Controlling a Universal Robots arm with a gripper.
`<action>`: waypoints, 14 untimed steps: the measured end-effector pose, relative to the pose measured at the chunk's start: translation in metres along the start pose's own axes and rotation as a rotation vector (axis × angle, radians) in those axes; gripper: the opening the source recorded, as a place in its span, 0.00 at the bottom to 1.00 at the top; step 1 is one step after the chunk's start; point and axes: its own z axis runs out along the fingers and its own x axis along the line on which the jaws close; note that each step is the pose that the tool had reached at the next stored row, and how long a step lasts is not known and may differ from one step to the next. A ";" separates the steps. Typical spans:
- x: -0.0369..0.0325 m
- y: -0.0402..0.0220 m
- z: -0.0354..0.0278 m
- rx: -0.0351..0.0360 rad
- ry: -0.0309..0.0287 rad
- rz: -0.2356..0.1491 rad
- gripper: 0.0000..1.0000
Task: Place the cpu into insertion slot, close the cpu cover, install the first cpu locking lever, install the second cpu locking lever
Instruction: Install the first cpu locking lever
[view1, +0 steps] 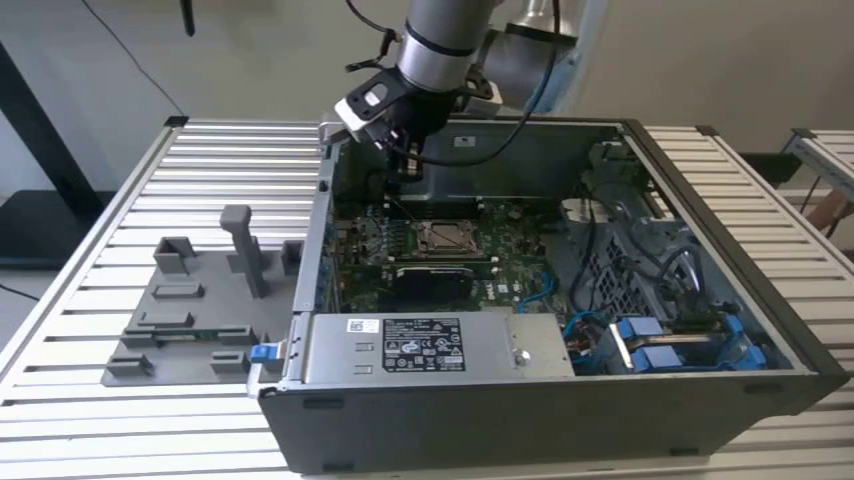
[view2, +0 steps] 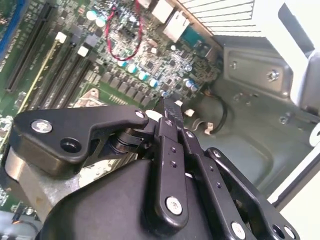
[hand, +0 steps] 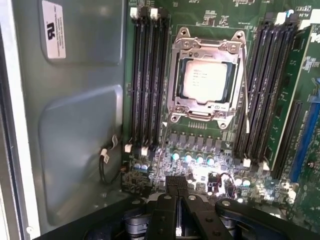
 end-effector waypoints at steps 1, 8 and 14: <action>0.0019 -0.0009 0.0008 0.0006 0.0001 0.000 0.11; 0.0069 -0.0085 0.0066 0.0050 0.0005 0.001 0.11; 0.0072 -0.0094 0.0103 0.0079 0.0009 0.002 0.11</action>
